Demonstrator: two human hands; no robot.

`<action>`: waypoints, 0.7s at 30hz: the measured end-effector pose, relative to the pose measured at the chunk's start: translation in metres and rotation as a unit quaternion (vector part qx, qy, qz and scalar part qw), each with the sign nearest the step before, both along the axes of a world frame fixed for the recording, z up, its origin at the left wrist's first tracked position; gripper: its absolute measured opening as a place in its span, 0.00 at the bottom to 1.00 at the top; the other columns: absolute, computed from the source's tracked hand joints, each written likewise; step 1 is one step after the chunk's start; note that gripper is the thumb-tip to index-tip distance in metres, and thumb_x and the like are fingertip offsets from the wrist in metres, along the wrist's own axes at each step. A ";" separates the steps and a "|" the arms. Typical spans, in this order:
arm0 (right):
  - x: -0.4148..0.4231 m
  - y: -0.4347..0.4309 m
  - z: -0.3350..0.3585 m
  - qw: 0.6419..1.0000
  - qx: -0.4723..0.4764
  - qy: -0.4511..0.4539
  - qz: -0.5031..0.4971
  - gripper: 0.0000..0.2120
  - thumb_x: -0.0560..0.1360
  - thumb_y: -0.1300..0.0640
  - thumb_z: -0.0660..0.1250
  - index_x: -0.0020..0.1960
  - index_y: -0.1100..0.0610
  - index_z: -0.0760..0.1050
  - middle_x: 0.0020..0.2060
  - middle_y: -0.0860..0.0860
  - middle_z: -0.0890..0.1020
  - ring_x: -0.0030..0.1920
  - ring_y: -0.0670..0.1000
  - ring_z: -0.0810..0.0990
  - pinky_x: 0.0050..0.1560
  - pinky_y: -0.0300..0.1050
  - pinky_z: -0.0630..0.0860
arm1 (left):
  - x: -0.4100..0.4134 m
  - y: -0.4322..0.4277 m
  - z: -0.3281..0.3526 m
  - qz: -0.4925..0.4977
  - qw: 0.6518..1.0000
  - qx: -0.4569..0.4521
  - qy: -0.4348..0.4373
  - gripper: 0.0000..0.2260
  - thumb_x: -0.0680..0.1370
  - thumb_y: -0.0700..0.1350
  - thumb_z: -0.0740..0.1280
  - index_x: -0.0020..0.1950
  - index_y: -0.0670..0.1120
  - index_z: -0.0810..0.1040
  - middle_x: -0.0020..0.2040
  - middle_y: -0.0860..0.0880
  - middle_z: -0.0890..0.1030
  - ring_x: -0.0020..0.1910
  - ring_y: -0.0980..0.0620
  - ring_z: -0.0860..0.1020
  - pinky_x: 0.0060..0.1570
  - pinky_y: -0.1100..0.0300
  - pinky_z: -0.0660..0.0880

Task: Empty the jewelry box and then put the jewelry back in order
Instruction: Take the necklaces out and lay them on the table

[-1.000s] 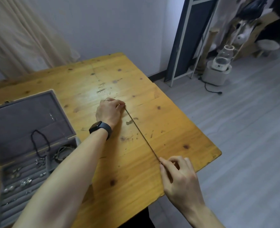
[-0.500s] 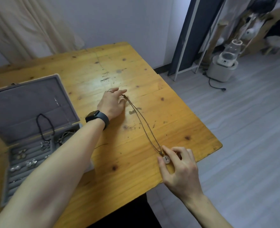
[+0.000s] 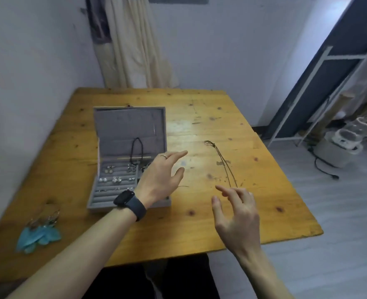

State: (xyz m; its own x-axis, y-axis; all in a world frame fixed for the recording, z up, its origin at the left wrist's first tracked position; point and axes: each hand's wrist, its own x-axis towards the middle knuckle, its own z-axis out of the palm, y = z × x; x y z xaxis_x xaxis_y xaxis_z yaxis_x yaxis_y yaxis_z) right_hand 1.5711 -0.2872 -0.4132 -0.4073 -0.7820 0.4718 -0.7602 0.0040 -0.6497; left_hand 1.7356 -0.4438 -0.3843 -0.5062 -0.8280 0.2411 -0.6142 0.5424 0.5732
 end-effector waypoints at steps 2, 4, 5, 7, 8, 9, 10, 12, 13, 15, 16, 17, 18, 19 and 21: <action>0.015 -0.018 0.008 1.000 0.006 -0.002 0.029 0.13 0.76 0.53 0.71 0.60 0.49 0.80 0.49 0.45 0.78 0.52 0.48 0.76 0.52 0.41 0.74 | 0.032 0.007 0.002 0.018 1.000 -0.014 -0.001 0.21 0.80 0.47 0.65 0.74 0.56 0.71 0.67 0.55 0.76 0.65 0.56 0.72 0.61 0.58 0.75; 0.032 -0.038 0.017 0.999 0.014 -0.013 0.051 0.13 0.76 0.54 0.72 0.60 0.48 0.80 0.48 0.44 0.77 0.51 0.48 0.77 0.49 0.41 0.74 | 0.060 0.008 0.004 0.033 0.999 -0.027 -0.007 0.20 0.80 0.46 0.65 0.73 0.55 0.72 0.66 0.56 0.77 0.64 0.57 0.73 0.60 0.59 0.75; 0.040 -0.049 0.021 0.998 0.014 -0.013 0.063 0.12 0.76 0.54 0.72 0.60 0.48 0.80 0.47 0.43 0.77 0.49 0.48 0.77 0.48 0.41 0.74 | 0.073 0.005 0.004 0.044 0.999 -0.030 -0.007 0.20 0.80 0.46 0.65 0.72 0.55 0.72 0.65 0.56 0.77 0.64 0.57 0.73 0.60 0.59 0.75; 0.056 -0.072 0.030 0.996 0.010 -0.006 0.084 0.12 0.76 0.54 0.72 0.59 0.47 0.80 0.45 0.43 0.77 0.48 0.47 0.78 0.47 0.40 0.73 | 0.097 -0.002 0.004 0.072 0.997 -0.039 -0.006 0.19 0.80 0.46 0.65 0.71 0.55 0.73 0.65 0.57 0.77 0.65 0.57 0.72 0.62 0.57 0.75; 0.063 -0.083 0.032 0.995 0.010 -0.002 0.095 0.12 0.76 0.54 0.71 0.59 0.47 0.80 0.45 0.43 0.77 0.47 0.46 0.78 0.46 0.39 0.73 | 0.107 -0.008 0.004 0.084 0.996 -0.043 -0.005 0.19 0.80 0.46 0.66 0.71 0.55 0.73 0.65 0.57 0.77 0.64 0.57 0.72 0.62 0.57 0.75; 0.069 -0.096 0.035 0.995 0.012 0.002 0.103 0.11 0.76 0.54 0.71 0.59 0.47 0.80 0.44 0.43 0.78 0.47 0.45 0.78 0.45 0.38 0.73 | 0.115 -0.014 0.005 0.092 0.995 -0.046 -0.002 0.19 0.79 0.45 0.66 0.71 0.55 0.73 0.65 0.56 0.77 0.64 0.57 0.73 0.62 0.56 0.75; 0.074 -0.108 0.038 0.994 0.016 0.004 0.107 0.11 0.76 0.53 0.71 0.59 0.48 0.79 0.44 0.43 0.78 0.46 0.45 0.77 0.45 0.37 0.73 | 0.122 -0.021 0.006 0.099 0.994 -0.050 0.000 0.19 0.79 0.45 0.66 0.70 0.54 0.74 0.64 0.56 0.76 0.64 0.57 0.72 0.62 0.56 0.75; 0.081 -0.135 0.043 0.994 0.025 0.008 0.106 0.11 0.77 0.52 0.70 0.59 0.49 0.79 0.45 0.44 0.79 0.46 0.44 0.77 0.45 0.39 0.74 | 0.133 -0.037 0.012 0.115 0.991 -0.064 0.001 0.19 0.79 0.44 0.66 0.70 0.53 0.74 0.65 0.54 0.75 0.65 0.56 0.71 0.62 0.55 0.75; 0.085 -0.149 0.046 0.994 0.030 0.008 0.104 0.11 0.77 0.52 0.70 0.59 0.49 0.79 0.46 0.44 0.79 0.46 0.44 0.77 0.45 0.38 0.74 | 0.136 -0.046 0.017 0.126 0.989 -0.076 0.003 0.19 0.79 0.44 0.67 0.70 0.53 0.74 0.66 0.54 0.74 0.66 0.55 0.71 0.63 0.55 0.75; 0.090 -0.172 0.052 0.994 0.040 0.010 0.099 0.12 0.77 0.50 0.69 0.59 0.49 0.79 0.47 0.45 0.80 0.45 0.44 0.78 0.45 0.37 0.73 | 0.138 -0.063 0.028 0.148 0.983 -0.106 0.000 0.20 0.78 0.45 0.67 0.70 0.53 0.74 0.68 0.52 0.72 0.67 0.53 0.69 0.65 0.55 0.73; 0.093 -0.183 0.055 0.995 0.044 0.010 0.093 0.12 0.77 0.49 0.69 0.59 0.49 0.79 0.47 0.45 0.80 0.45 0.44 0.78 0.44 0.38 0.74 | 0.137 -0.072 0.035 0.159 0.980 -0.123 -0.008 0.20 0.78 0.45 0.68 0.70 0.52 0.73 0.68 0.51 0.71 0.67 0.52 0.69 0.65 0.56 0.71; 0.096 -0.193 0.057 0.995 0.049 0.009 0.085 0.12 0.77 0.48 0.69 0.59 0.48 0.79 0.47 0.44 0.80 0.44 0.44 0.78 0.43 0.39 0.76 | 0.135 -0.081 0.043 0.168 0.976 -0.140 -0.016 0.21 0.77 0.46 0.68 0.70 0.52 0.73 0.69 0.51 0.70 0.67 0.51 0.68 0.64 0.56 0.71; 0.098 -0.202 0.060 0.996 0.054 0.010 0.076 0.12 0.77 0.47 0.69 0.59 0.48 0.79 0.47 0.44 0.80 0.44 0.44 0.78 0.42 0.42 0.77 | 0.132 -0.089 0.052 0.174 0.972 -0.154 -0.022 0.21 0.77 0.47 0.68 0.71 0.52 0.72 0.70 0.50 0.70 0.68 0.50 0.68 0.64 0.56 0.70; 0.101 -0.209 0.062 0.996 0.058 0.013 0.066 0.11 0.77 0.47 0.69 0.58 0.48 0.79 0.47 0.44 0.81 0.44 0.45 0.79 0.42 0.43 0.78 | 0.129 -0.098 0.060 0.174 0.970 -0.167 -0.026 0.22 0.77 0.48 0.68 0.71 0.52 0.72 0.71 0.50 0.69 0.69 0.49 0.67 0.64 0.55 0.71; 0.105 -0.222 0.064 0.996 0.066 0.028 0.048 0.11 0.77 0.46 0.68 0.57 0.47 0.80 0.48 0.44 0.81 0.45 0.47 0.80 0.42 0.44 0.78 | 0.121 -0.114 0.076 0.161 0.968 -0.184 -0.053 0.23 0.76 0.49 0.68 0.71 0.53 0.71 0.72 0.49 0.69 0.71 0.48 0.66 0.66 0.52 0.70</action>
State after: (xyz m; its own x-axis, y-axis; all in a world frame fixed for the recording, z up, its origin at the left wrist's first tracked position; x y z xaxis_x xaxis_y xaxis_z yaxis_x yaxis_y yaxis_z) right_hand 1.6766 -0.5095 -0.3487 -0.3031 -0.8728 0.3826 -0.7965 0.0115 -0.6046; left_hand 1.8561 -0.5582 -0.3087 -0.2737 -0.8145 0.5115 -0.8303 0.4685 0.3018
